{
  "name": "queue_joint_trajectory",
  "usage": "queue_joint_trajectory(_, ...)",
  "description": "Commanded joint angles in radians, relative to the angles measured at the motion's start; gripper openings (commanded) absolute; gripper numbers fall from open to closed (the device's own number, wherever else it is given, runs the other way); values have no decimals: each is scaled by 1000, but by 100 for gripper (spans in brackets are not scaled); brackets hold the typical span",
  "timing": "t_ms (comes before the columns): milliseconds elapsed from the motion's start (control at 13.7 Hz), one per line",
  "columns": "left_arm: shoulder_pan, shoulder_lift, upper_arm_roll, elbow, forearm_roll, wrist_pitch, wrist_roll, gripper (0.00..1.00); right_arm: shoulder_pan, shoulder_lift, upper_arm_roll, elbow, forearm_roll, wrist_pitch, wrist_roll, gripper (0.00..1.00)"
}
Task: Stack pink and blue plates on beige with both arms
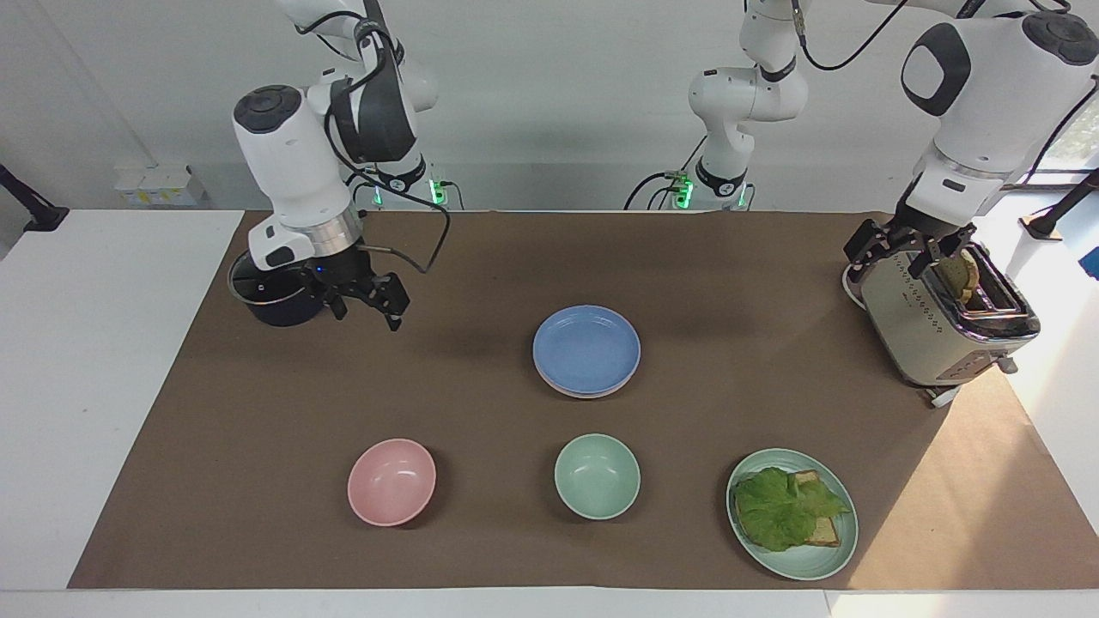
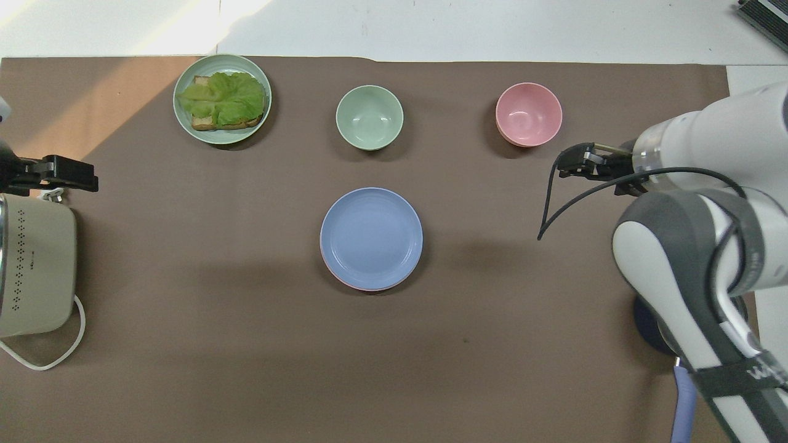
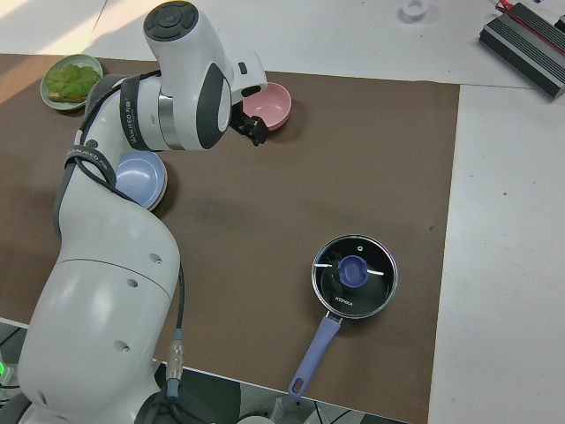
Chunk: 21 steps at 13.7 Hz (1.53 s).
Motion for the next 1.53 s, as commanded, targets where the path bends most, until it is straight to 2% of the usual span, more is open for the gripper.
queue_joint_trajectory(0, 9, 6, -6, 15, 14, -17, 0, 100, -67, -58, 3, 19, -36, -88, -108, 100)
queue_joint_trajectory(292, 9, 6, -6, 15, 14, -17, 0, 100, -119, -49, 3, 206, -134, -318, -200, 100)
queue_joint_trajectory(657, 9, 6, -6, 15, 14, -17, -2, 100, -114, -60, 6, 236, -141, -463, -269, 100)
queue_joint_trajectory(1461, 9, 6, -6, 15, 14, -17, -2, 100, -110, -72, 16, 247, -104, -489, -272, 100)
